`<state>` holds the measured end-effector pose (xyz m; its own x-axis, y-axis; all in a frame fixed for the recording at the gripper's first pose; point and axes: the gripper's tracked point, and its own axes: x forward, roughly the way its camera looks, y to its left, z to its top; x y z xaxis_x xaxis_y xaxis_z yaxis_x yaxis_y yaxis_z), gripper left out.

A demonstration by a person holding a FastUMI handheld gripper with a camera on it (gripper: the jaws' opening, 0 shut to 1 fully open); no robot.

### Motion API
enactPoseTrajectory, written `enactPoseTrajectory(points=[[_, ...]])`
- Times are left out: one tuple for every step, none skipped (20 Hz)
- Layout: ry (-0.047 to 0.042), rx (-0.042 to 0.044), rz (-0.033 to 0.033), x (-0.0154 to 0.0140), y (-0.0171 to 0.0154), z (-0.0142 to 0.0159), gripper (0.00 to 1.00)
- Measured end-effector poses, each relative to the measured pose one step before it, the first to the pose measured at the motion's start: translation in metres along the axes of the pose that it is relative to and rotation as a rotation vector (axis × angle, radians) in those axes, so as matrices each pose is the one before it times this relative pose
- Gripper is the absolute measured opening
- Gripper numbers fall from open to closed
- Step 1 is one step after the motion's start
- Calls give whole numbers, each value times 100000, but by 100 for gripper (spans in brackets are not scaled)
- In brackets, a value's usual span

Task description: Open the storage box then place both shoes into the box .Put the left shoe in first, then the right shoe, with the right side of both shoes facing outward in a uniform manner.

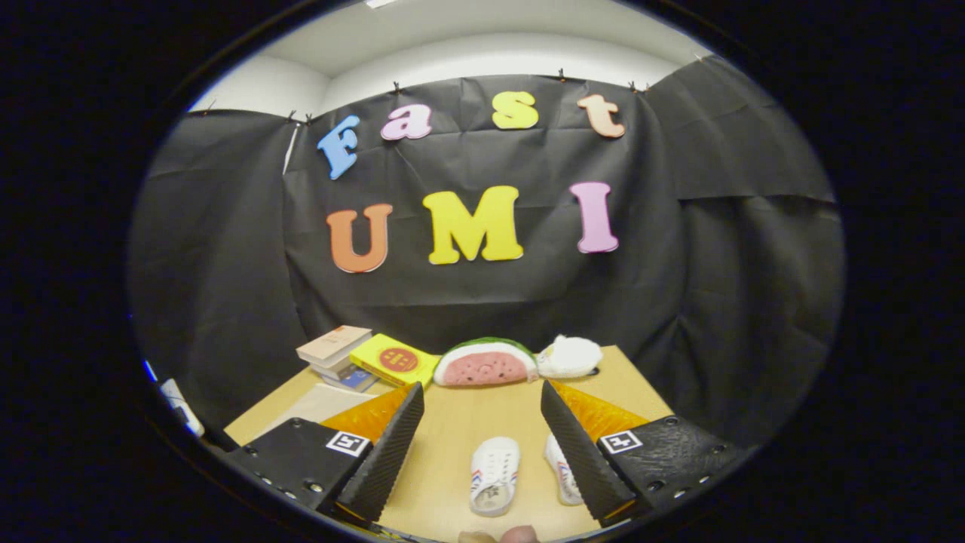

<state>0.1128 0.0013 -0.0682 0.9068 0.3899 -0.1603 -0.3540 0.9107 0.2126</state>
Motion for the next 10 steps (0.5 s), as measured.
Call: enactPoseTrajectory(points=[[3145,1674,2607,493,866,-1242,95],[2571,1402,1731,416,710,-1041,95],[1999,2293,1272,485,532,-867,95],[2305,2334,1900,448,709,-1100,95],[2879,1761,1902,602,863,-1364,95],[2878,1028,1441,769,668,-1309,96],[3772,1596,1642,832,562,-1496,95],[3872,2713,2328,926,704,-1434,95],[3724,2757,1769,853,506,-1219,95],[3352,2551,1313,959,230,-1083,96]])
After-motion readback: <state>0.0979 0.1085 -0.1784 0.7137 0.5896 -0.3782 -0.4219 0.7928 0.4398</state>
